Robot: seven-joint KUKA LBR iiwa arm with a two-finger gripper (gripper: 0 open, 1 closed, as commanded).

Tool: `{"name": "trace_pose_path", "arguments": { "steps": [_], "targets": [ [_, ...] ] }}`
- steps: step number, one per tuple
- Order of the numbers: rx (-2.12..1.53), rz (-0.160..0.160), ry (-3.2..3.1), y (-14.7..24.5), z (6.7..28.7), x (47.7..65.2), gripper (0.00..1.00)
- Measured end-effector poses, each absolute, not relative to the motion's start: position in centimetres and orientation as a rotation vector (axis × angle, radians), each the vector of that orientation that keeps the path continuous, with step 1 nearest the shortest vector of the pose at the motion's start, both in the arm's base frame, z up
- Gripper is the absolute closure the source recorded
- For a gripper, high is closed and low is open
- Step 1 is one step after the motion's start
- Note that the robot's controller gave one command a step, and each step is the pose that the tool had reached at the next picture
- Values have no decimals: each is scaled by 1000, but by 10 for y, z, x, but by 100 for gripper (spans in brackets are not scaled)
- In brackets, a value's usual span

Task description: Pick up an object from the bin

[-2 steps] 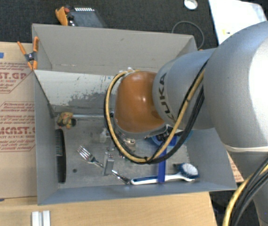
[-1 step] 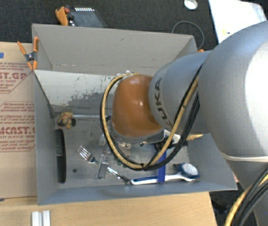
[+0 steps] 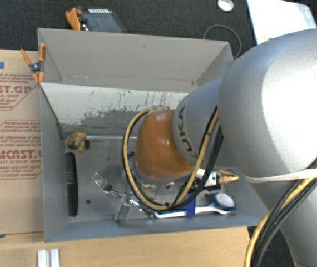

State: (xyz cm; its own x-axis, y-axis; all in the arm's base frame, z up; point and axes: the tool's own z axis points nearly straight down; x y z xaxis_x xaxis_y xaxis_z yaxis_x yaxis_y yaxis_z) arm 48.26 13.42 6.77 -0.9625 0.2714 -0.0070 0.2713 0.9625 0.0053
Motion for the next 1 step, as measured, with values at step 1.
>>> {"name": "trace_pose_path", "arguments": {
  "steps": [1],
  "targets": [
    [540,16,3083,140,70,481,100]
  ]
}}
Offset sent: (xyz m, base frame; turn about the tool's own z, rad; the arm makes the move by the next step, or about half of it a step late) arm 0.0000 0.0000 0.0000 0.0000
